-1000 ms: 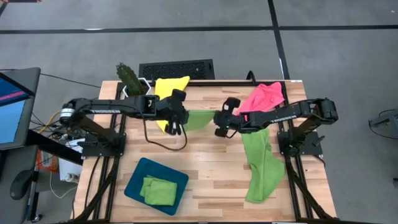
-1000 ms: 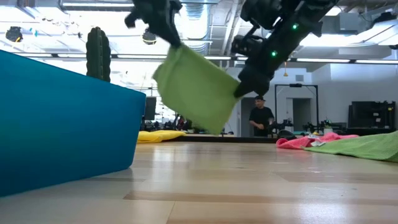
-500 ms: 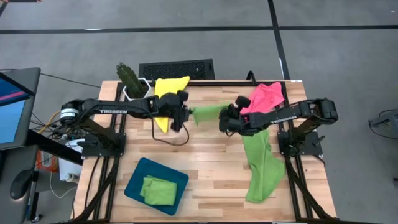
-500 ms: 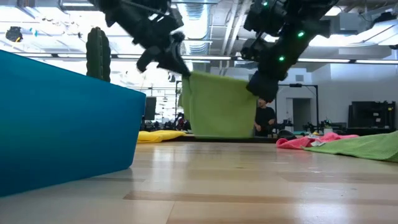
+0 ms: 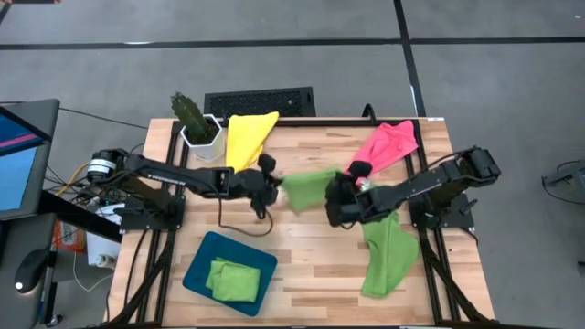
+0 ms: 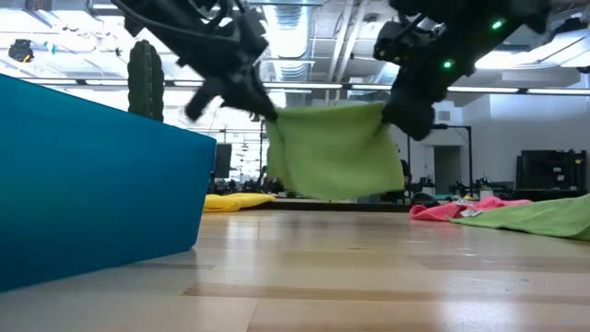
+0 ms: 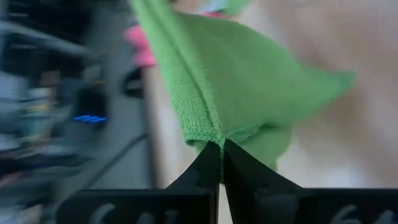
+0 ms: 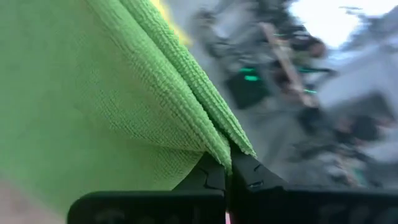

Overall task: Fold microfiber towels
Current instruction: Fold the top green microfiber

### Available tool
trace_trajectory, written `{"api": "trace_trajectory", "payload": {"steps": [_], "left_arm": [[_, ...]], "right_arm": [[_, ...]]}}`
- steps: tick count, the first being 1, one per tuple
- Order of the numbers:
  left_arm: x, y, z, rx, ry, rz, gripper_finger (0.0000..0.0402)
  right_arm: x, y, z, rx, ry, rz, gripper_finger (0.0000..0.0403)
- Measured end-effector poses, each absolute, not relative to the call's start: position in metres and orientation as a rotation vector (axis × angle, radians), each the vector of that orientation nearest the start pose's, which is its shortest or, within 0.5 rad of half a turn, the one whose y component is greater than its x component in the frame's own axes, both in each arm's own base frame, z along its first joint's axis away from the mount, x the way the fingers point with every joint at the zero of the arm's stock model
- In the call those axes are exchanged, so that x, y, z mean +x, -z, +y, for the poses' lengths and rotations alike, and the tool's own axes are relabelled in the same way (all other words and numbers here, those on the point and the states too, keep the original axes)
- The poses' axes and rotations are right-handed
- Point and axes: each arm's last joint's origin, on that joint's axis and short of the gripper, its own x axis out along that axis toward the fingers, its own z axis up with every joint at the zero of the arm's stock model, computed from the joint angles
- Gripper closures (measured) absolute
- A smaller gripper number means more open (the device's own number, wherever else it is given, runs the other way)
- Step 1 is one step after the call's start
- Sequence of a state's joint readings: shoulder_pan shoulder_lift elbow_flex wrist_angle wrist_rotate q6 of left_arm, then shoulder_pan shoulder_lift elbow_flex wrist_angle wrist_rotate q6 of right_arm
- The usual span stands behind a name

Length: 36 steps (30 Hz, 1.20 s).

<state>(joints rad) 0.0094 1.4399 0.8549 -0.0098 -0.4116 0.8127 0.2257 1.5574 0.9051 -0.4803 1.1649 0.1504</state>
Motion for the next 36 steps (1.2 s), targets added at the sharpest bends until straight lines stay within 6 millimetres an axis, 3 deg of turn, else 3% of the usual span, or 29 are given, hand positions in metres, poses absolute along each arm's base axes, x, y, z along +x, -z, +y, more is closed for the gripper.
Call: {"api": "trace_trajectory", "payload": {"steps": [7, 13, 22, 31, 36], "left_arm": [[0.307, -0.251, 0.063, 0.979, -0.379, 0.572, 0.0401], [0.303, -0.249, 0.084, 0.941, -0.33, 0.532, 0.0401], [0.294, -0.217, 0.061, 0.838, -0.192, 0.639, 0.0401], [0.295, -0.21, 0.042, 0.607, -0.043, 0.572, 0.0401], [0.296, -0.209, 0.031, 0.627, 0.022, 0.569, 0.0389]], "right_arm": [[0.284, -0.2, -0.016, -0.597, 1.179, 0.812, 0.0391], [0.284, -0.2, -0.044, -0.514, 1.247, 0.825, 0.0391], [0.287, -0.198, -0.012, -0.506, 1.105, 0.8, 0.0392], [0.286, -0.195, 0.029, -0.504, 0.896, 0.796, 0.0391], [0.284, -0.195, 0.039, -0.532, 0.88, 0.777, 0.039]]}}
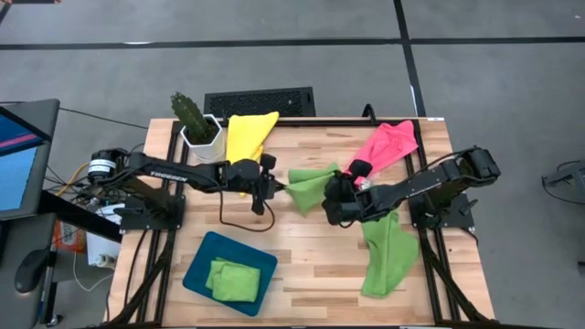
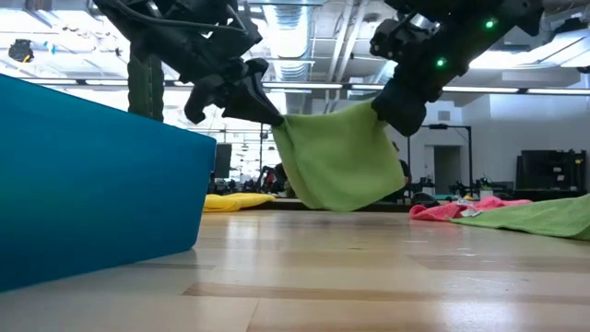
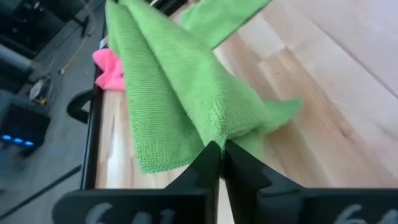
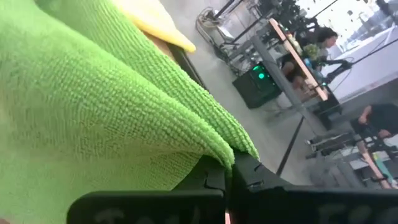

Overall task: Fold microfiber towels
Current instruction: Fold the top green microfiber

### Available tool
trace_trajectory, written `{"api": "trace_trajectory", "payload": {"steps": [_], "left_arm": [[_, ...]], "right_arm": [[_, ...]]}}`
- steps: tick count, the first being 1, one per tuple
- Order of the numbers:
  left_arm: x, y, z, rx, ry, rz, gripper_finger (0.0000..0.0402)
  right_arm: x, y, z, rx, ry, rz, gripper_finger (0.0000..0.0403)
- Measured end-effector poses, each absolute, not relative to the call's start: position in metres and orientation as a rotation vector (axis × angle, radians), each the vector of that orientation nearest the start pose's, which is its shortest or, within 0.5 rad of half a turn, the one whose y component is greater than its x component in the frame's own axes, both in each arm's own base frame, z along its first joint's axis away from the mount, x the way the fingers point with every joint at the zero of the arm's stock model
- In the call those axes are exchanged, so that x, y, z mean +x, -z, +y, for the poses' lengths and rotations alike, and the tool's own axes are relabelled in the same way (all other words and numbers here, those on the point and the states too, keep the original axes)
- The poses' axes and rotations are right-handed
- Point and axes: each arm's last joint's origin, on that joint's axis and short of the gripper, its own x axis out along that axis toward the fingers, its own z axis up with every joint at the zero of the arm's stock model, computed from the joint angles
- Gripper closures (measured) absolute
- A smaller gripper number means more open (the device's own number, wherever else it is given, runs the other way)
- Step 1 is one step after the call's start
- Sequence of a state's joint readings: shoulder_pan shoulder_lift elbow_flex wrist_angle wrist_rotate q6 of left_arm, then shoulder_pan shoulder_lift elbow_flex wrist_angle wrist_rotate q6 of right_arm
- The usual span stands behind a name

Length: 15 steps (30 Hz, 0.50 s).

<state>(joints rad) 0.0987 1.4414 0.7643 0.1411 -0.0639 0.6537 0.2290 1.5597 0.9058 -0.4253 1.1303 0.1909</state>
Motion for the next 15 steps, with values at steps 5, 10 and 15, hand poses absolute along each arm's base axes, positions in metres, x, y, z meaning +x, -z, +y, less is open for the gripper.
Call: {"api": "trace_trajectory", "payload": {"steps": [5, 10, 15], "left_arm": [[0.296, -0.209, 0.028, 0.696, -0.049, 0.605, 0.0338], [0.295, -0.209, 0.03, 0.741, -0.099, 0.628, 0.0284], [0.294, -0.209, 0.033, 0.817, -0.164, 0.677, 0.0232]], "right_arm": [[0.281, -0.194, 0.035, -0.573, 0.883, 0.827, 0.039], [0.281, -0.194, 0.022, -0.64, 0.926, 0.873, 0.039], [0.282, -0.197, 0.003, -0.716, 1.04, 0.896, 0.039]]}}
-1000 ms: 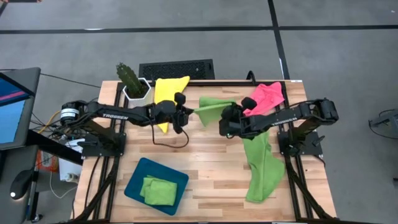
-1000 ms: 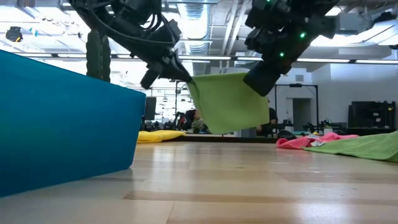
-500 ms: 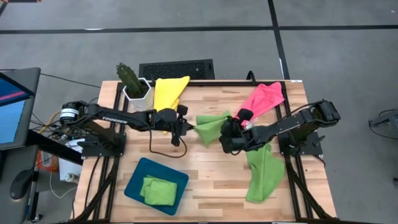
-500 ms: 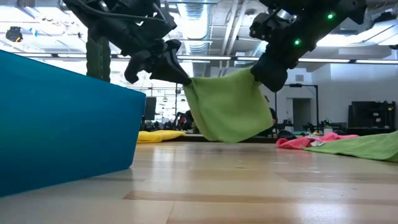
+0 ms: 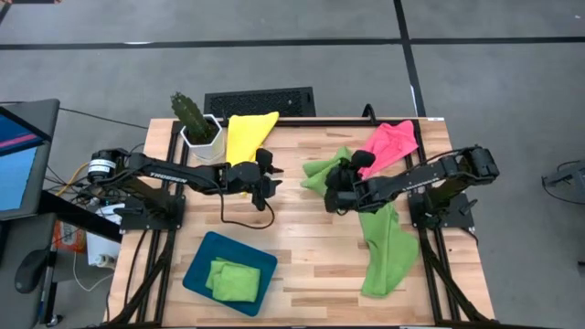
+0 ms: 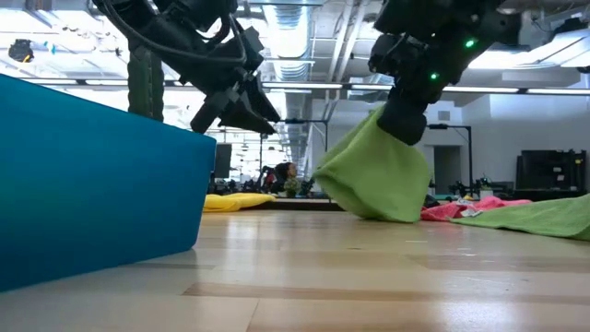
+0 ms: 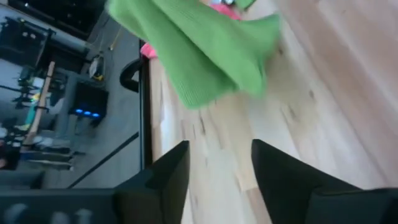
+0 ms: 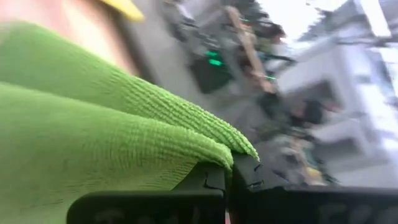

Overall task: Fold microfiber towels
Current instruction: Fold the top green microfiber

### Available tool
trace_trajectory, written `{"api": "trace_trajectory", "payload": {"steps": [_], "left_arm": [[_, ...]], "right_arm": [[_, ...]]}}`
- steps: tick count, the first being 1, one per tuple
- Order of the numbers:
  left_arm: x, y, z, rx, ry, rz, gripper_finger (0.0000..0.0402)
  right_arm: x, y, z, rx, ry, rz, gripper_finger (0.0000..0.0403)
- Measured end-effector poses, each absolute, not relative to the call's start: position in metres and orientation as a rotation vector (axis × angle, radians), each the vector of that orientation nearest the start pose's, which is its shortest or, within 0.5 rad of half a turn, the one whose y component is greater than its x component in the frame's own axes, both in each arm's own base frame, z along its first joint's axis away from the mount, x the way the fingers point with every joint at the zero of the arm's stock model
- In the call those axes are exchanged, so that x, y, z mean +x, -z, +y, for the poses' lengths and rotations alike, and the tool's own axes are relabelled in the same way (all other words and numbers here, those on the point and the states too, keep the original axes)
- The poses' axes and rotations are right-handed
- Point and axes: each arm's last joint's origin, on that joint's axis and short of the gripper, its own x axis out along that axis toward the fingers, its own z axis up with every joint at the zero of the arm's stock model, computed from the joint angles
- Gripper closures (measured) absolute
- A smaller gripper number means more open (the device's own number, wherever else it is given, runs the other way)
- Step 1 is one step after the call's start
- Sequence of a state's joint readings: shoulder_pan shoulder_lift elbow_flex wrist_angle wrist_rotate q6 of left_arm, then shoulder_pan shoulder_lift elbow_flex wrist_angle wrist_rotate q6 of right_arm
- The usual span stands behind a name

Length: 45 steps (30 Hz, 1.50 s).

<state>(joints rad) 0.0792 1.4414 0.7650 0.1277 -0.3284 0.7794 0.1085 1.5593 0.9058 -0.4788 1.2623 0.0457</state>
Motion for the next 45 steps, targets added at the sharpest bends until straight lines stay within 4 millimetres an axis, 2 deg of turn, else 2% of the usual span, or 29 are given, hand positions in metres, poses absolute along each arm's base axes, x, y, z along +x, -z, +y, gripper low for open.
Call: {"api": "trace_trajectory", "payload": {"steps": [6, 10, 12, 16, 21, 28, 32, 38, 41, 45], "left_arm": [[0.296, -0.215, 0.038, 0.848, -0.25, 0.645, 0.0208], [0.298, -0.219, 0.039, 0.864, -0.294, 0.647, 0.0208], [0.297, -0.219, 0.039, 0.849, -0.3, 0.649, 0.0207], [0.296, -0.216, 0.038, 0.751, -0.298, 0.647, 0.0207], [0.295, -0.211, 0.034, 0.592, -0.193, 0.639, 0.0207], [0.298, -0.211, 0.027, 0.356, -0.016, 0.554, 0.0207], [0.299, -0.213, 0.023, 0.26, 0.044, 0.512, 0.0207], [0.31, -0.218, 0.008, 0.222, 0.055, 0.367, 0.0207], [0.323, -0.203, 0.002, 0.245, 0.024, 0.331, 0.0207], [0.343, -0.177, -0.002, 0.237, 0.037, 0.392, 0.0196]], "right_arm": [[0.286, -0.207, -0.039, -0.846, 1.282, 0.958, 0.039], [0.288, -0.212, -0.066, -0.782, 1.374, 0.957, 0.0391], [0.288, -0.212, -0.068, -0.758, 1.392, 0.937, 0.0392], [0.288, -0.208, -0.048, -0.728, 1.342, 0.875, 0.0392], [0.282, -0.197, -0.001, -0.567, 1.103, 0.808, 0.0392], [0.272, -0.187, 0.064, -0.363, 0.712, 0.851, 0.0378], [0.264, -0.186, 0.089, -0.321, 0.624, 0.838, 0.0374], [0.26, -0.186, 0.098, -0.324, 0.602, 0.829, 0.0378], [0.262, -0.186, 0.093, -0.322, 0.612, 0.833, 0.0375], [0.265, -0.186, 0.086, -0.312, 0.636, 0.841, 0.0368]]}}
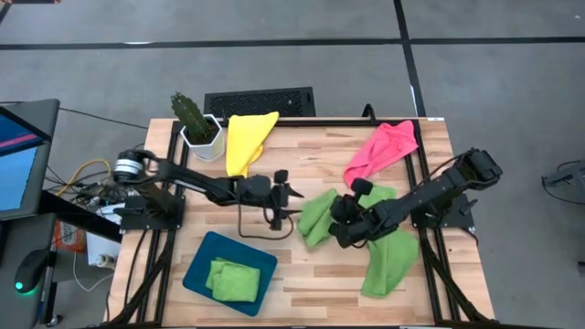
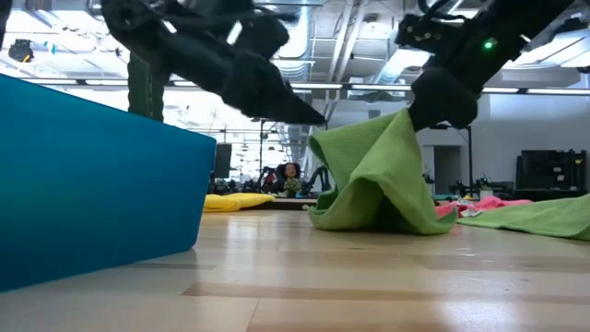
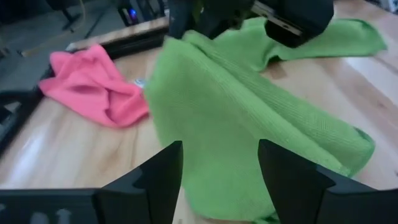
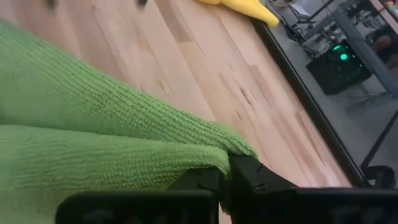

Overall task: Fold microfiber towels
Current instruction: Fold the top green microfiber

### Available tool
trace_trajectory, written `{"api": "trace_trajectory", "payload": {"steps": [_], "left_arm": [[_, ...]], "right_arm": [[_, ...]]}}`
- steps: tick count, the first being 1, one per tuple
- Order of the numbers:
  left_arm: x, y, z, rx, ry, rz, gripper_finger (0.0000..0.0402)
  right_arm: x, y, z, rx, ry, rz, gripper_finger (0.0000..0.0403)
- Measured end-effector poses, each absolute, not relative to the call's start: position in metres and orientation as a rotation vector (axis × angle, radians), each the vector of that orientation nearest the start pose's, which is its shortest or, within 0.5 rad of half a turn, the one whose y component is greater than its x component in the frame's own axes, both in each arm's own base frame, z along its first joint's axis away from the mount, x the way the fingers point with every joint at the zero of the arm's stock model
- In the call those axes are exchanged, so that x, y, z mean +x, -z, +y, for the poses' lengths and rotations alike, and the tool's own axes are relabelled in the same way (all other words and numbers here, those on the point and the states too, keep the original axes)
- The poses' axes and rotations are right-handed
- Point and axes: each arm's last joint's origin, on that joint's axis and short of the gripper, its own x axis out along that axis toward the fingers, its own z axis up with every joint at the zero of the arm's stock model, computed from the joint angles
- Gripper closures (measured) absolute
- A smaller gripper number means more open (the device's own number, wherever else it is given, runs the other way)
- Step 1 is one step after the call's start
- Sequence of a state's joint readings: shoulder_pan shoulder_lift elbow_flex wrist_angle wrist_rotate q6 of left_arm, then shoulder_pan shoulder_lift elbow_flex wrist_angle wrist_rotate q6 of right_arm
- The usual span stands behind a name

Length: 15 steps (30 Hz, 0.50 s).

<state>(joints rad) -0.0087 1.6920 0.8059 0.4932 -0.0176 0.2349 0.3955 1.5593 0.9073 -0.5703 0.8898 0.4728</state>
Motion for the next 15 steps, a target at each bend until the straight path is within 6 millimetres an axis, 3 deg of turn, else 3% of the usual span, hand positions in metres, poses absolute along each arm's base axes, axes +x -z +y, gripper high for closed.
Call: {"api": "trace_trajectory", "payload": {"steps": [7, 12, 15], "left_arm": [[0.361, -0.175, -0.007, 0.153, -0.037, 0.423, 0.0149], [0.367, -0.184, -0.015, 0.108, 0.015, 0.405, 0.0127], [0.373, -0.178, -0.018, 0.101, 0.031, 0.423, 0.0125]], "right_arm": [[0.266, -0.186, 0.081, -0.312, 0.646, 0.855, 0.0348], [0.267, -0.185, 0.076, -0.326, 0.658, 0.87, 0.0336], [0.27, -0.186, 0.074, -0.349, 0.647, 0.862, 0.0333]]}}
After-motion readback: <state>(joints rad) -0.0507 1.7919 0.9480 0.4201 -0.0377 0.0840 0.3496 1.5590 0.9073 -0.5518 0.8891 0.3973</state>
